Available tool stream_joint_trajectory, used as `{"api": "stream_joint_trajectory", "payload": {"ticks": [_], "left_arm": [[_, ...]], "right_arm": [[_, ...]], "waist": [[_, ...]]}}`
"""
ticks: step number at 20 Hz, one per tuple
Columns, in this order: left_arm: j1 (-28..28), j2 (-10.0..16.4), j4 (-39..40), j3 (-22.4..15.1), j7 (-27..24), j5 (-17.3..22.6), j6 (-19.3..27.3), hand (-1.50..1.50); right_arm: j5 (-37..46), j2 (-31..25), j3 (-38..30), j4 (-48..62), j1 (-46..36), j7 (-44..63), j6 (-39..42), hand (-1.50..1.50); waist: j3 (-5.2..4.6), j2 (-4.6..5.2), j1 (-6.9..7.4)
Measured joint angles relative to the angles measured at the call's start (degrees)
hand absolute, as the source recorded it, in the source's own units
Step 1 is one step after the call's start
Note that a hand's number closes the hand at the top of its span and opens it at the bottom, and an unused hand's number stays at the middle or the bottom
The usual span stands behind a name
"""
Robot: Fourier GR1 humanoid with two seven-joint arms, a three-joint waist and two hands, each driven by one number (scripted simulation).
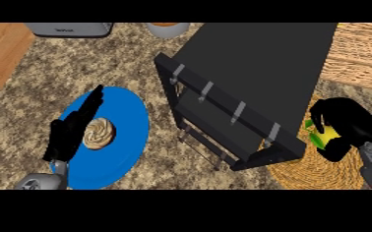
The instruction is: Pick the lemon from the placemat and place it in the tiered shelf
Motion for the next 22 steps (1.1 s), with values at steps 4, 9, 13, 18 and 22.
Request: {"api": "stream_joint_trajectory", "payload": {"ticks": [4, 9, 13, 18, 22], "left_arm": [[0.96, 0.14, -0.13, 0.70, -0.10, 0.00, 0.18, 0.00], [1.85, -0.21, -0.69, 0.97, -0.34, -0.79, 0.84, 0.00], [2.13, -0.01, -0.48, 1.50, -1.25, -0.49, -0.01, 0.00], [1.81, -0.74, -0.94, 1.19, -0.80, -1.52, 0.29, 0.00], [0.99, -1.40, -0.20, 0.96, -1.29, -2.59, 0.35, 0.00]], "right_arm": [[-5.65, -5.59, -2.64, -4.42, -1.27, -16.26, 1.85, 1.50], [-15.00, -11.45, -12.50, -4.60, -3.36, -30.24, 3.61, 1.50], [-25.70, -11.93, -20.11, -3.68, -6.23, -33.21, 8.42, 1.50], [-35.00, -12.37, -25.93, -3.62, -12.28, -27.89, 14.49, 1.50], [-36.26, -10.83, -25.49, -2.08, -19.72, -21.92, 15.55, 1.50]], "waist": [[0.05, -0.20, -1.38], [0.12, -0.31, -2.21], [0.04, -0.29, -2.28], [-0.04, -0.22, -1.78], [0.00, -0.08, -0.97]]}}
